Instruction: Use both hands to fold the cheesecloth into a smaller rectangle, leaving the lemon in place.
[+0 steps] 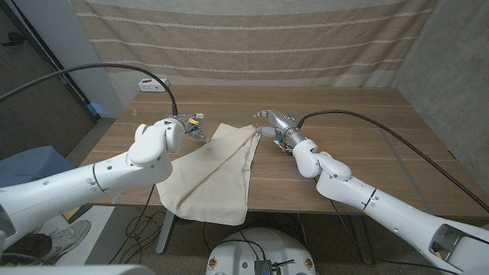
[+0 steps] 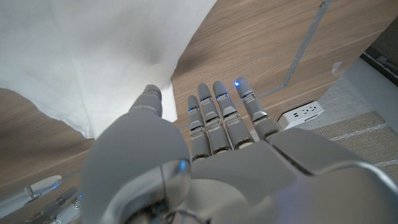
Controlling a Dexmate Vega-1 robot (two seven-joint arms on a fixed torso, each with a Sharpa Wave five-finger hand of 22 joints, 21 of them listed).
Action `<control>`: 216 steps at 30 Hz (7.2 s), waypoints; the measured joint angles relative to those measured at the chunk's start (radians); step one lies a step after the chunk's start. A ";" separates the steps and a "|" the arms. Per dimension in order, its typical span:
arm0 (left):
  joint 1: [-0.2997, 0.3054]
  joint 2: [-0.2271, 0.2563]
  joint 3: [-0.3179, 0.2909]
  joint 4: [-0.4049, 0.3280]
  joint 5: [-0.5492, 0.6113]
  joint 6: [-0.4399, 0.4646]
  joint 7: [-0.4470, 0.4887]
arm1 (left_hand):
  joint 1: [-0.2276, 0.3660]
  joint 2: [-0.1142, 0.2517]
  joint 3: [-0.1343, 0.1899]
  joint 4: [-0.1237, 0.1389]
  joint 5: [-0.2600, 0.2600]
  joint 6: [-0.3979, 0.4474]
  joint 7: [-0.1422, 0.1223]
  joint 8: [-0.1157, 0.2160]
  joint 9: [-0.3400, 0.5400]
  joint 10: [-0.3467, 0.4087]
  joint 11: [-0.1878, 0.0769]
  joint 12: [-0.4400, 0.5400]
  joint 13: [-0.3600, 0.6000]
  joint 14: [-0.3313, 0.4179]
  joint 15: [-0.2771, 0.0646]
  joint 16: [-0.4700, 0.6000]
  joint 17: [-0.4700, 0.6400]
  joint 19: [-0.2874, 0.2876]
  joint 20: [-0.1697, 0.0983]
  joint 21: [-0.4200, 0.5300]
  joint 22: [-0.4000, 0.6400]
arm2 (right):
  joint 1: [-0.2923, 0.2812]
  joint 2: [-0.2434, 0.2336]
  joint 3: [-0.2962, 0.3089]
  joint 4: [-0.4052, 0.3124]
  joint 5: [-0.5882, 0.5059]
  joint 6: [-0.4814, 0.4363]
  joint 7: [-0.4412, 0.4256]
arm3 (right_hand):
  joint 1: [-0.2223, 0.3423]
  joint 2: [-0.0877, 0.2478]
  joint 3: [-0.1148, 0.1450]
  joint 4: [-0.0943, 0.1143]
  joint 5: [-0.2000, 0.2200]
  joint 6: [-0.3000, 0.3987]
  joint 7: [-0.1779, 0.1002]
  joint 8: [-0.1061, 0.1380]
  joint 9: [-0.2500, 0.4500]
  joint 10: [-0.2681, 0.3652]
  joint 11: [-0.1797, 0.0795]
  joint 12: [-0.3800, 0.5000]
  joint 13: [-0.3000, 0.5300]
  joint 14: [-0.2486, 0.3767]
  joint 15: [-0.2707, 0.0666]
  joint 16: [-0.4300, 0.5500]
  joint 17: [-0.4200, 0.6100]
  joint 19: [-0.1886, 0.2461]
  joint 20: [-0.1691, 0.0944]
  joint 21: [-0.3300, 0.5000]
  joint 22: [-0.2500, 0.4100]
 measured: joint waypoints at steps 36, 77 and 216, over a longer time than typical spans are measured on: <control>0.336 -0.271 -0.293 0.159 0.978 -0.239 -0.738 | -0.001 -0.015 -0.007 -0.017 0.004 -0.013 -0.005 -0.005 0.004 0.023 -0.013 0.015 0.014 0.016 -0.006 0.008 0.003 0.005 0.005 0.011 0.000 | -0.028 0.009 -0.006 -0.012 -0.021 0.018 0.011 | -0.001 0.009 0.012 -0.002 -0.018 0.011 0.000 0.004 -0.002 0.013 0.002 0.000 -0.002 0.002 -0.002 0.000 0.000 0.004 -0.004 0.000 -0.005; 0.521 -0.564 -0.545 0.333 1.121 -0.507 -0.626 | 0.303 0.053 0.126 -0.095 0.015 0.410 0.020 0.188 0.061 0.388 -0.055 0.150 0.016 0.315 -0.053 0.127 0.025 0.100 -0.065 0.112 0.003 | -0.028 0.007 0.003 -0.011 -0.027 0.032 0.015 | -0.001 0.009 0.022 -0.006 -0.034 0.030 0.002 0.008 -0.002 0.021 0.000 0.007 -0.002 0.021 0.000 0.000 -0.002 0.004 -0.004 0.000 -0.005; 0.549 0.037 -0.755 0.346 -1.276 -1.260 0.346 | -0.223 0.054 0.010 0.132 0.000 -0.567 -0.070 -0.039 -0.017 -0.647 0.096 -0.075 -0.063 -0.573 0.186 -0.067 -0.037 -0.317 0.105 -0.086 -0.021 | 0.012 0.039 0.123 0.083 0.200 0.170 -0.021 | -0.158 0.018 0.008 0.036 -0.085 -0.136 0.000 -0.012 0.000 -0.092 0.034 -0.012 0.000 -0.044 0.000 -0.026 0.011 0.009 -0.009 -0.008 -0.002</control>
